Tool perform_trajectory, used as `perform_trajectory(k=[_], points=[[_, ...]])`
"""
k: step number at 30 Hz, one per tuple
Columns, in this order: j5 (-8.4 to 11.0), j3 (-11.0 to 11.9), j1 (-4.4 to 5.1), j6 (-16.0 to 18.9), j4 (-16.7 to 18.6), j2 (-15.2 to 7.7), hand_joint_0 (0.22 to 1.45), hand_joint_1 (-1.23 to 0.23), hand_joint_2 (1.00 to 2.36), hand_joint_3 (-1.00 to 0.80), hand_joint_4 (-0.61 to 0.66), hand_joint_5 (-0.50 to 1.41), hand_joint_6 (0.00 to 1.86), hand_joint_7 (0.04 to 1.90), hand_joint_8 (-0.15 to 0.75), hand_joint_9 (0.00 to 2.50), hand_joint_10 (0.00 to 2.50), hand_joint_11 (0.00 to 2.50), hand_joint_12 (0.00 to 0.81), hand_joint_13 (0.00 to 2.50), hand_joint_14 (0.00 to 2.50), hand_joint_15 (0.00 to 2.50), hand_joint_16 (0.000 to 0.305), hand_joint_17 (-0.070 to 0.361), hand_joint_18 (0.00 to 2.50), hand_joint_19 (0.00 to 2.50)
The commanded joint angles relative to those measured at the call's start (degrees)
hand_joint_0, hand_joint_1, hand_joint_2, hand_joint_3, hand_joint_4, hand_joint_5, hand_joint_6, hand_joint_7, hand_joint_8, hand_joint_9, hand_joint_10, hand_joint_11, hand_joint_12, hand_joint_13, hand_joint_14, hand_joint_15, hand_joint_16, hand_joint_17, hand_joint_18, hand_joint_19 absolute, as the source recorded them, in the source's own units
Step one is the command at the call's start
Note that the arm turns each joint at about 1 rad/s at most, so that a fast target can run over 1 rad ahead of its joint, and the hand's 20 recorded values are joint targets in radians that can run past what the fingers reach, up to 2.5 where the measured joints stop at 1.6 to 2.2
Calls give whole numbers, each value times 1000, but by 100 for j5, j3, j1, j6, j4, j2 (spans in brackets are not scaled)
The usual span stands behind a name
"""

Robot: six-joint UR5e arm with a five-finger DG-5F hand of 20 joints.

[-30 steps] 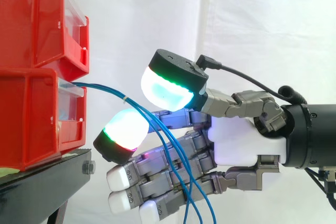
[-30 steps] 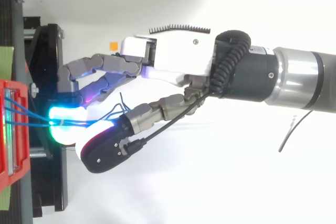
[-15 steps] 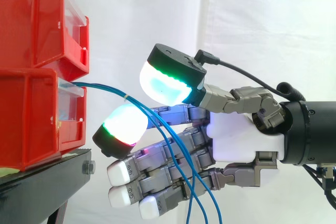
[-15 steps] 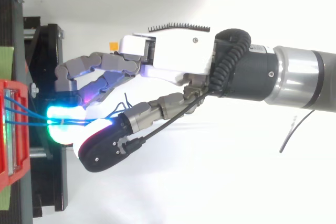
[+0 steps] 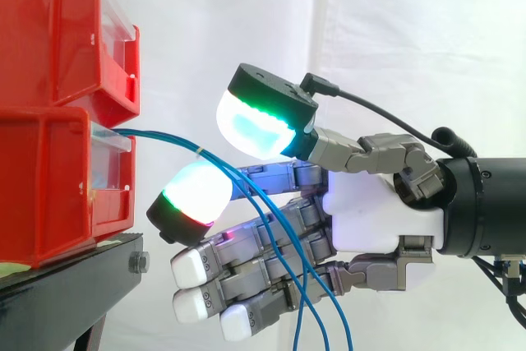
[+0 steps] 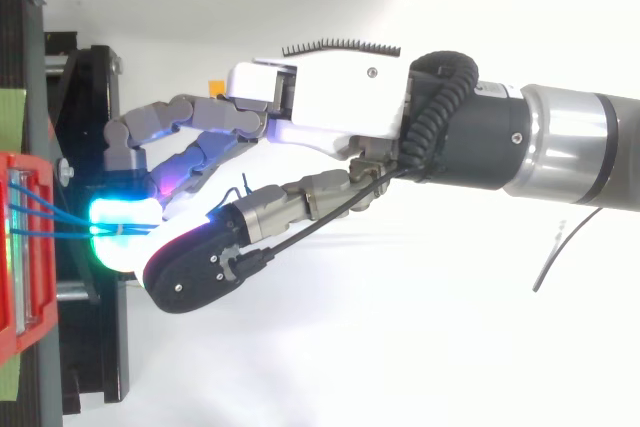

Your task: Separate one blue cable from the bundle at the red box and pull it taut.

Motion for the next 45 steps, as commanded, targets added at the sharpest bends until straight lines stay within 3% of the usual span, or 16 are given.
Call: perform_trajectory(k=[1,8,17,27,30,35,43,45], points=[[0,1,0,8,-15,0,564,-521,1001,-484,149,-99,567,1314,302,763,16,470,359,677,13,338,43,97,592,520],[0,1,0,17,-6,0,589,-583,1007,-418,141,-107,604,1297,299,771,16,477,356,687,13,345,43,96,601,522],[0,36,0,-1,-15,0,607,-614,1017,-244,125,-139,711,1148,298,770,17,509,358,686,14,349,42,95,604,520],[-9,72,-18,-1,-50,0,583,-635,1010,-355,142,-146,728,1110,299,771,17,519,360,690,14,347,43,96,609,528],[-9,72,-26,-9,-50,0,550,-552,1003,-463,148,-141,723,1099,308,784,15,527,366,695,14,350,44,99,618,532],[-9,72,-18,-27,-50,0,550,-512,1002,-480,145,-133,710,1125,308,790,19,530,367,698,14,350,44,100,619,530],[-9,80,-18,-27,-50,0,596,-612,1017,-241,117,-140,731,1186,299,790,16,549,361,697,14,358,43,97,619,536],[-9,80,-18,-27,-41,0,593,-639,1018,-205,133,-170,802,1060,301,783,17,570,363,693,15,359,43,97,621,537]])
